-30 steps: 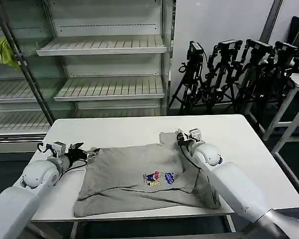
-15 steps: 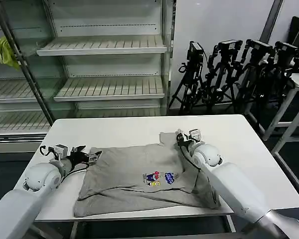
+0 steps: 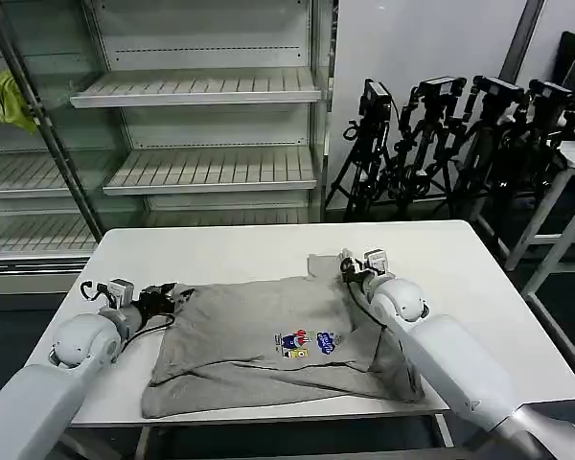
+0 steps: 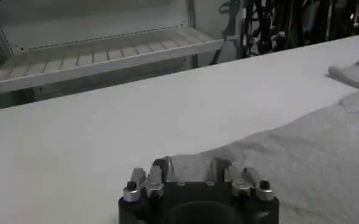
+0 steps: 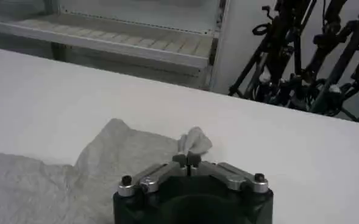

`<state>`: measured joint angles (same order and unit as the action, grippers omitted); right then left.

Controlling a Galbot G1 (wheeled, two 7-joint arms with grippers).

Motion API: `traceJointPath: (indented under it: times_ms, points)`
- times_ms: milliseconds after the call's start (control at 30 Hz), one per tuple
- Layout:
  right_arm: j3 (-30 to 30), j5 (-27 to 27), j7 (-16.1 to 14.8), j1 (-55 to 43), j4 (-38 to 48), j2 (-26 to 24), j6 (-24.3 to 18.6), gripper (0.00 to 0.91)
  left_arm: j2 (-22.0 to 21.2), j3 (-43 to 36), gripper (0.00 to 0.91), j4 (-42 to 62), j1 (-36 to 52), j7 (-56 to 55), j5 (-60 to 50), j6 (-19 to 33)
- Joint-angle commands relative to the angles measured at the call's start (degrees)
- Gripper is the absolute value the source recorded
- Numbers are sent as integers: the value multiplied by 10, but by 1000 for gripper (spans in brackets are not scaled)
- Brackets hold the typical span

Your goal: Fold and organize the clothes.

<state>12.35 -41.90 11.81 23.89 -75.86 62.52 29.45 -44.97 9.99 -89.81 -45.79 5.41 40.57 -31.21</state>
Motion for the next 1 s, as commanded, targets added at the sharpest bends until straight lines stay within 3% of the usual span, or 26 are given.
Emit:
traceJointPath:
  times_ms: [33,800,1000]
  points:
    - [0,0,0,0,0,0,0,0,1,1,40,-1,-2,0,0,0]
    - [-7,4,1,8,-13,-5,-9,0,-3,14,20,-14,-14,1,0,14]
    - [-10,13,6,10,-30,-14,-32,0,12,40,20,-41,-29,0,3,15]
